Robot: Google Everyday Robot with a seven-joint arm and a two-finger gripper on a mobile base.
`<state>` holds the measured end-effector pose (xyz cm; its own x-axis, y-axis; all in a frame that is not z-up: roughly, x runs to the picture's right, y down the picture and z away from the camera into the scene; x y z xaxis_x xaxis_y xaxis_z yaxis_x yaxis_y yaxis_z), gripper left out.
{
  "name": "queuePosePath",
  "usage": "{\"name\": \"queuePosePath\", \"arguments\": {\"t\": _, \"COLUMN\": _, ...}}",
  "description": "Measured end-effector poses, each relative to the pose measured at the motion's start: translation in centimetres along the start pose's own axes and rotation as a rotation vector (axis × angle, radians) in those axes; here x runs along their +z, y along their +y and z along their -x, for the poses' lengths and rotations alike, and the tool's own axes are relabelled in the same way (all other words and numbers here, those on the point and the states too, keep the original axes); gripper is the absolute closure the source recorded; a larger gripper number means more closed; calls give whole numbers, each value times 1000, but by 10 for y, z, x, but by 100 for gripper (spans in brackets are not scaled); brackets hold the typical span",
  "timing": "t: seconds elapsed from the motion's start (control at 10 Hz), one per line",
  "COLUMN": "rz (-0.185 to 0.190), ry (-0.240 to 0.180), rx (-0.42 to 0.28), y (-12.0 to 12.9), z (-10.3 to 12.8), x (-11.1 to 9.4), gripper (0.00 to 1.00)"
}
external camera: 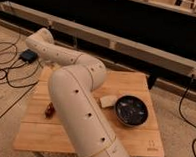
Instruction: Place the pepper on the white sponge
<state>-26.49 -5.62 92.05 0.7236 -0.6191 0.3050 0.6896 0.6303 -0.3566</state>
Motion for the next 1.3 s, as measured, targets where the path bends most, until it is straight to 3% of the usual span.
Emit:
{"name": "queuePosePath", "arguments": {"t": 0.6, "rz": -61, "ry": -75, "rx": -138, "y": 21, "z": 25, "x": -2, "gripper": 36}}
{"name": "queuePosePath", "arguments": {"t": 1.0, "rz": -8, "ry": -104, "rx": -217, "y": 56, "z": 58, "x": 1, "gripper": 36}}
{"name": "queuePosePath", "arguments": {"t": 1.3, "rz": 5, "ry": -124, "rx": -242, "y": 71, "z": 77, "x": 9, "gripper": 36}}
